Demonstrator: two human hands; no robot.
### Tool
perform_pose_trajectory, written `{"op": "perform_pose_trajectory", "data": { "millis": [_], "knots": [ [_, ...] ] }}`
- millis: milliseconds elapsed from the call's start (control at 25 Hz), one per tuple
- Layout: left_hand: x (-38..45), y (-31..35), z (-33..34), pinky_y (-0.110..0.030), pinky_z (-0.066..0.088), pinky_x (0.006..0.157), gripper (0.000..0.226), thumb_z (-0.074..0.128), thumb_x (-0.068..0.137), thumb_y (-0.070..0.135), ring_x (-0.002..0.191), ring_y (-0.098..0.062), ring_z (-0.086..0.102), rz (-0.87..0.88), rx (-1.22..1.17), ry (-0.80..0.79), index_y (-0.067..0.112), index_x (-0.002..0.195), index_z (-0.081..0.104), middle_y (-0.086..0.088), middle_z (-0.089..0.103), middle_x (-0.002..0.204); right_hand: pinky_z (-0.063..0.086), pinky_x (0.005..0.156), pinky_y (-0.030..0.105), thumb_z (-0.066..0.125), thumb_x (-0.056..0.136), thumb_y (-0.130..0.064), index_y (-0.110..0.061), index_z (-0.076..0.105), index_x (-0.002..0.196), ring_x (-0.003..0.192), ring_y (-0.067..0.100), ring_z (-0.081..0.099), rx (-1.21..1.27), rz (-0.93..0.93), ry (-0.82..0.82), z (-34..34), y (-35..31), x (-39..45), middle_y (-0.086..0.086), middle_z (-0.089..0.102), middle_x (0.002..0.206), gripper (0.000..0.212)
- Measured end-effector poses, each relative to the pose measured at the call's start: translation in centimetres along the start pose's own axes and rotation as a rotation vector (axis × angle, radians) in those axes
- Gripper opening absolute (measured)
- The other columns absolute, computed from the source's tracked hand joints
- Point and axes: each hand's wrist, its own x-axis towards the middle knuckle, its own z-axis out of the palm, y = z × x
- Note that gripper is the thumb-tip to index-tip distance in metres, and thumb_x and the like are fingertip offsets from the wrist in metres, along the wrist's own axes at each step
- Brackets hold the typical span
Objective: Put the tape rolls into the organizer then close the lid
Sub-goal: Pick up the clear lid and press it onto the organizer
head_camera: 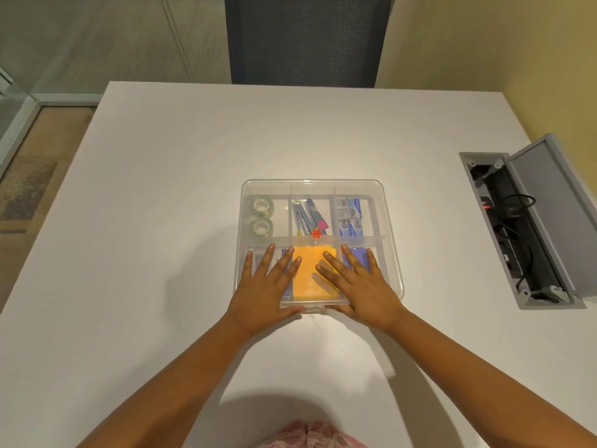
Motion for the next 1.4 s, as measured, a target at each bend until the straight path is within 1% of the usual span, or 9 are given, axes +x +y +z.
{"op": "perform_pose_trajectory", "data": {
  "millis": [120, 320, 440, 640, 760, 960, 1080, 1280, 1400],
  "knots": [
    [0.1, 0.0, 0.1, -0.066, 0.023, 0.103, 0.089, 0.024, 0.076, 0.077, 0.137, -0.036, 0.028, -0.008, 0.000, -0.031, 0.019, 0.143, 0.023, -0.006, 0.033, 0.150, 0.022, 0.101, 0.066, 0.059, 0.079, -0.056, -0.024, 0.038, 0.140, 0.134, 0.041, 0.035, -0.065, -0.009, 0.024, 0.1, 0.0, 0.3, 0.008, 0.042, 0.147, 0.072],
    [0.2, 0.1, 0.0, -0.065, 0.023, 0.103, 0.090, 0.026, 0.075, 0.078, 0.136, -0.036, 0.029, -0.013, 0.007, -0.026, 0.019, 0.143, 0.026, -0.006, 0.035, 0.149, 0.023, 0.101, 0.066, 0.058, 0.079, -0.057, -0.025, 0.037, 0.140, 0.134, 0.040, 0.035, -0.076, -0.009, 0.001, 0.1, 0.1, 0.2, 0.007, 0.042, 0.147, 0.072],
    [0.1, 0.1, 0.0, -0.065, 0.019, 0.104, 0.091, 0.024, 0.075, 0.078, 0.138, -0.035, 0.026, -0.015, -0.009, -0.020, 0.020, 0.144, 0.022, -0.006, 0.032, 0.150, 0.014, 0.103, 0.065, 0.039, 0.081, -0.067, -0.025, 0.031, 0.143, 0.138, 0.039, 0.024, -0.029, 0.001, -0.040, 0.1, 0.1, 0.1, 0.006, 0.033, 0.151, 0.075],
    [-0.1, 0.0, -0.2, -0.062, 0.002, 0.108, 0.089, 0.020, 0.075, 0.078, 0.141, -0.034, 0.007, -0.006, -0.044, -0.029, 0.024, 0.144, 0.003, -0.003, 0.014, 0.155, -0.017, 0.110, 0.054, 0.011, 0.083, -0.070, -0.035, 0.001, 0.145, 0.141, 0.029, -0.016, 0.047, 0.024, -0.064, 0.5, 0.3, -0.1, -0.007, -0.009, 0.153, 0.072],
    [-0.4, -0.2, -0.7, -0.058, -0.003, 0.109, 0.083, 0.014, 0.080, 0.074, 0.142, -0.030, 0.004, -0.035, -0.101, 0.010, 0.023, 0.145, 0.005, -0.001, 0.010, 0.155, -0.015, 0.113, 0.050, -0.001, 0.081, -0.071, -0.037, -0.004, 0.143, 0.144, 0.023, -0.013, 0.136, 0.097, -0.046, 0.1, 0.5, -0.3, -0.010, -0.009, 0.153, 0.071],
    [-1.7, -1.6, 0.0, -0.042, -0.003, 0.115, 0.090, -0.007, 0.077, 0.071, 0.140, -0.019, -0.010, -0.292, -0.261, 0.106, 0.012, 0.145, 0.003, -0.006, 0.002, 0.155, -0.011, 0.115, 0.048, -0.021, 0.070, -0.074, -0.028, -0.007, 0.144, 0.142, 0.017, -0.017, 0.197, 0.490, 0.035, 0.5, 2.2, -1.9, -0.005, -0.015, 0.153, 0.089],
    [-1.8, -1.5, 0.4, -0.034, -0.002, 0.116, 0.092, -0.009, 0.076, 0.071, 0.139, -0.016, -0.011, -0.305, -0.339, 0.116, 0.010, 0.144, 0.001, -0.008, 0.004, 0.156, -0.007, 0.117, 0.043, -0.028, 0.064, -0.075, -0.021, -0.002, 0.147, 0.145, 0.018, -0.009, 0.235, 0.496, 0.022, 0.8, 2.5, -2.0, 0.003, -0.004, 0.158, 0.102],
    [-1.8, -1.5, 0.4, -0.033, -0.002, 0.115, 0.086, -0.006, 0.079, 0.068, 0.139, -0.015, -0.011, -0.313, -0.341, 0.117, 0.012, 0.144, -0.002, -0.007, 0.004, 0.156, 0.002, 0.118, 0.044, -0.024, 0.068, -0.074, -0.024, 0.002, 0.147, 0.146, 0.019, -0.004, 0.271, 0.508, 0.051, 0.8, 2.3, -1.9, 0.001, 0.001, 0.159, 0.097],
    [-2.0, -1.4, 0.5, -0.034, -0.004, 0.115, 0.081, -0.005, 0.080, 0.067, 0.140, -0.016, -0.013, -0.303, -0.322, 0.120, 0.015, 0.142, -0.008, -0.006, 0.001, 0.156, -0.002, 0.118, 0.046, -0.025, 0.066, -0.075, -0.025, -0.003, 0.146, 0.145, 0.018, -0.009, 0.246, 0.500, 0.034, 0.7, 2.2, -2.1, 0.000, -0.003, 0.159, 0.097]
  ]
}}
